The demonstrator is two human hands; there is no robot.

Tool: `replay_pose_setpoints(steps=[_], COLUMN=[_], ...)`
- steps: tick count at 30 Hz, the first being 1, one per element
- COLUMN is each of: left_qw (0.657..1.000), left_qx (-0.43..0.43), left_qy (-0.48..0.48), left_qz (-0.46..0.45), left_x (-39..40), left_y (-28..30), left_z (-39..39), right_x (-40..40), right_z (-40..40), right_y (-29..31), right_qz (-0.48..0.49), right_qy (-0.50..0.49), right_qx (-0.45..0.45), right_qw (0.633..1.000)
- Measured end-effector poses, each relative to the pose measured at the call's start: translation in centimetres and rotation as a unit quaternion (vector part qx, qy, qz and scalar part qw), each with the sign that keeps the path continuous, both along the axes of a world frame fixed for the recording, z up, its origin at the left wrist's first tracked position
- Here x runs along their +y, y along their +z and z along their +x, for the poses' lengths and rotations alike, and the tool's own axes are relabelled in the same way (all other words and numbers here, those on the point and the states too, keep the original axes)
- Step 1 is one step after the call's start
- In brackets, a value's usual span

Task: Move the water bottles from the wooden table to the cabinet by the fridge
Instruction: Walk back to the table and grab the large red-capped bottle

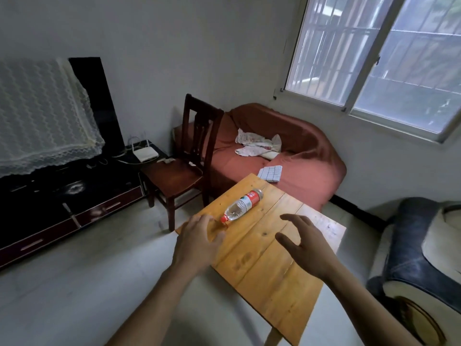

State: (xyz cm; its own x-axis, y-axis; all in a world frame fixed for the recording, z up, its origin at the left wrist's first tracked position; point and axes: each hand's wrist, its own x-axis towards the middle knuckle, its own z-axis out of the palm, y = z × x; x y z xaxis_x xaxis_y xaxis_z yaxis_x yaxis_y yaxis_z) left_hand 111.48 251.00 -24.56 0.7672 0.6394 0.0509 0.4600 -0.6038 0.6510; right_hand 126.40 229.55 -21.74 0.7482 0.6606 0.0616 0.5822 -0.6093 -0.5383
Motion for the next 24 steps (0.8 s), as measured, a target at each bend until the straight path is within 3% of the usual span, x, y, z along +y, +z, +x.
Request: replay_pose_setpoints(steps=[9,18,24], left_qw=[0.996,0.987,0.983], left_qx=[0.055,0.147,0.170], left_qy=[-0.057,-0.060,-0.065], left_qz=[-0.028,-0.013,-0.027], left_x=[7.0,11.5,14.4], left_y=[-3.1,-5.4,-8.0], left_z=[9.7,21.7,28.3], right_x=[6.0,12.5,14.4], right_z=[8.1,21.3,26.5], right_y=[-2.3,-8.0,-10.8], right_qz=[-0.026,0.058,0.021], right_qy=[-0.059,-0.079,-0.090], right_qx=[0.029,0.092,0.134], right_qw=[0.998,0.991,0.987])
